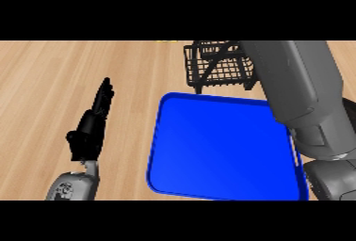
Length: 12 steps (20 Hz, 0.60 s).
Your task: Pick the cupcake from the tray and place it in the tiered basket
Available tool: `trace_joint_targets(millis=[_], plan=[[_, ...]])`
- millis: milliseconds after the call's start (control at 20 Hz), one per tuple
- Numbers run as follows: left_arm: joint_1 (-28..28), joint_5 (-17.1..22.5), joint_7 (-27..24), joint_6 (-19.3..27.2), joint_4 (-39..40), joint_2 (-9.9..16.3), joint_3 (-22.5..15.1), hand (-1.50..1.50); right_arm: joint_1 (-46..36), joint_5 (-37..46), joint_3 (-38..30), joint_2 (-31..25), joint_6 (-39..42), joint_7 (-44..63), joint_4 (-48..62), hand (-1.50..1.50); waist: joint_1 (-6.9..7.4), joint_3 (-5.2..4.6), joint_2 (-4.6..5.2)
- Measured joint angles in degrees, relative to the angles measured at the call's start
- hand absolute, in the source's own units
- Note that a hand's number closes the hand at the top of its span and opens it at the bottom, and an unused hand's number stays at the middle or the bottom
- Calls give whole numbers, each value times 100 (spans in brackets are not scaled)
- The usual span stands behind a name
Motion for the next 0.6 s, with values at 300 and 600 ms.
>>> trace_joint_targets(millis=[300,600], plan=[[25,49,-135,-30,73,16,58,0,228,-445,-522,46,-810,-395,47,-150,-29,0,-6],[73,45,-21,-6,2,9,74,0,427,-630,-930,-134,-1583,-262,-544,-150,-104,1,-40]])
